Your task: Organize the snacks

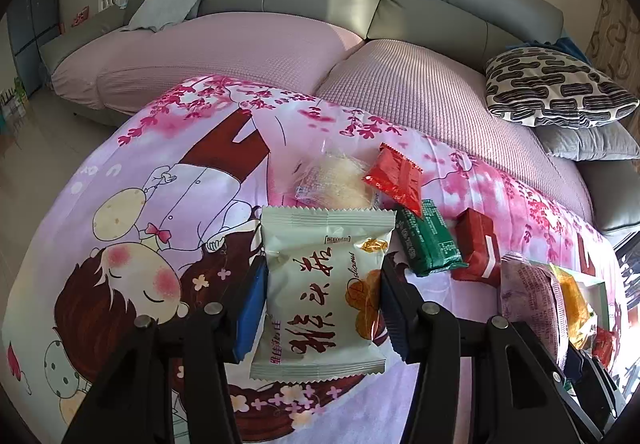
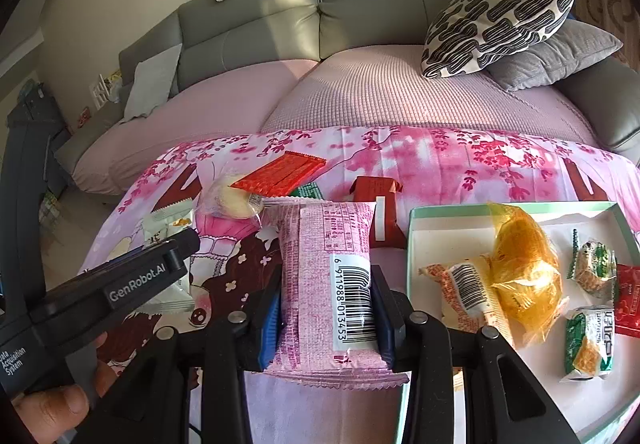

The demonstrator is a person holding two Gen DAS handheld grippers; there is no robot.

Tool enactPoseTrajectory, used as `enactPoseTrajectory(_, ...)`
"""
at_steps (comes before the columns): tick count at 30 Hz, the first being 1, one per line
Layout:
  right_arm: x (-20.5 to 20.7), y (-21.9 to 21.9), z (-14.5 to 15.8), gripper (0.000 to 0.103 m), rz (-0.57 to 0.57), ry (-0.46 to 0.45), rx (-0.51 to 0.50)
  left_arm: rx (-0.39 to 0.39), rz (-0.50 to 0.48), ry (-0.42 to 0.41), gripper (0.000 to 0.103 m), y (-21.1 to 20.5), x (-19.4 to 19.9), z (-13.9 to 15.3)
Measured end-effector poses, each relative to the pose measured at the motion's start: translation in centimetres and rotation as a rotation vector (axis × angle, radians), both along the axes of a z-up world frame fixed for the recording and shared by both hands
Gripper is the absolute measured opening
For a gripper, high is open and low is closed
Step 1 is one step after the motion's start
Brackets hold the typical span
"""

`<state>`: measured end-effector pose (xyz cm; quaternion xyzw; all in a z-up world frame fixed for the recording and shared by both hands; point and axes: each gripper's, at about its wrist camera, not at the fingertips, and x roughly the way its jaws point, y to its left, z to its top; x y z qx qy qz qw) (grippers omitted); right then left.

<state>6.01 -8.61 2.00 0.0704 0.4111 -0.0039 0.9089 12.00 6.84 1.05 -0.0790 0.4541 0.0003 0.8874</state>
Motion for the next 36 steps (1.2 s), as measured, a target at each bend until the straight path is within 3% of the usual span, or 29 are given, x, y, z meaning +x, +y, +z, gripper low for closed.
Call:
enactPoseTrajectory(15,-2.1,-5.0,2.8,0.042,-0.108,-0.061,-0.010,-0.022,-0.085,-0.045,0.055,-4.7,-1.0,1.8)
enactPoseTrajectory(23,-4.1,-10.2,3.9,0.042,-0.223,-0.079,-0.007,-0.012,-0.159,-0.052,0.055,-8.5,-1.9,2.4)
enactPoseTrajectory(36,-8.3,-18.3,5.7,0.042,-0.401,-0.112,-0.004,-0.022,-0.362,-0.080,0.055,-16.7,-5.1,3.6)
